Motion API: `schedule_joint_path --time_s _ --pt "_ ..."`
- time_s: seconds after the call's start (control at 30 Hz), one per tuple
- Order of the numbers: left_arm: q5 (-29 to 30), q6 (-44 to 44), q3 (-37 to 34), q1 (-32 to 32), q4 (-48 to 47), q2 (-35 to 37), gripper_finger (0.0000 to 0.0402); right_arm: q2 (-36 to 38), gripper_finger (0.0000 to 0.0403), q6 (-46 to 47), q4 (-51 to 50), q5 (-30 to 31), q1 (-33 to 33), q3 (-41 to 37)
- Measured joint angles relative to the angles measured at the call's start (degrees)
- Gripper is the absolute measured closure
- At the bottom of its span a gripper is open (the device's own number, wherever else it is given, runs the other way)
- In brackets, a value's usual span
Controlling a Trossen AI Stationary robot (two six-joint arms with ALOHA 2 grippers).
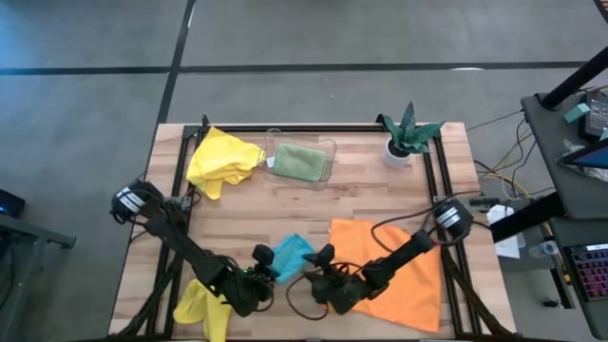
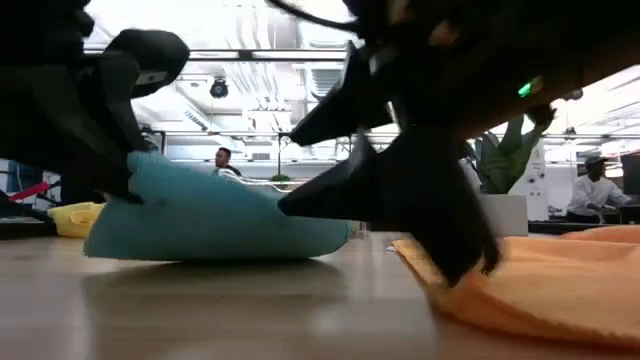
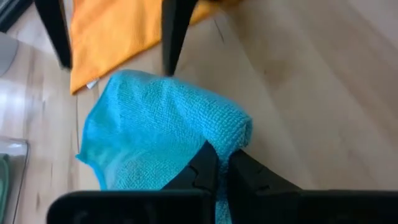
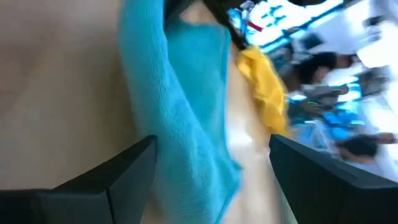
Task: Fold microfiber towels
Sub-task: Put the blue folded towel into the transparent bin
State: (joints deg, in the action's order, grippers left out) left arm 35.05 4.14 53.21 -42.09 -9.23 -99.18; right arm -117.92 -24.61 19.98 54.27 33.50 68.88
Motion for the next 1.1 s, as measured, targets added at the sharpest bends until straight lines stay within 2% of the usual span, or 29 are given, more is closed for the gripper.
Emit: schedule_joint_path --time_s 0.03,0.13,0.37,0.6,0.7,0.87,1.1 --pt "0.0 0.0 0.0 0.0 0.1 0.3 0.0401 -1.0 0.0103 -1.5 -0.2 1.5 0.0 0.9" --pt "0.0 0.0 0.0 0.0 0.2 1.3 0.0401 -2.4 0.0103 -2.1 -2.1 0.7 -0.1 3.1" --pt "0.1 -0.2 0.1 0.1 0.2 2.5 0.0402 -2.0 0.0117 10.5 -15.9 -2.2 -0.4 6.8" --pt "0.2 -0.3 0.1 0.1 0.2 2.5 0.0401 -0.8 0.0135 15.9 -18.5 -12.3 -0.2 7.7" --pt "0.2 -0.4 0.1 0.1 0.6 2.6 0.0401 -1.0 0.014 16.1 -18.7 -11.5 -0.3 7.6" --pt "-0.1 -0.6 0.1 0.1 1.3 2.6 0.0401 -1.1 0.0142 15.8 -18.6 -6.2 -0.8 7.0" --pt "-0.3 -0.6 0.1 0.1 1.7 2.6 0.0401 -1.1 0.0142 17.6 -19.4 -6.7 -2.3 6.8"
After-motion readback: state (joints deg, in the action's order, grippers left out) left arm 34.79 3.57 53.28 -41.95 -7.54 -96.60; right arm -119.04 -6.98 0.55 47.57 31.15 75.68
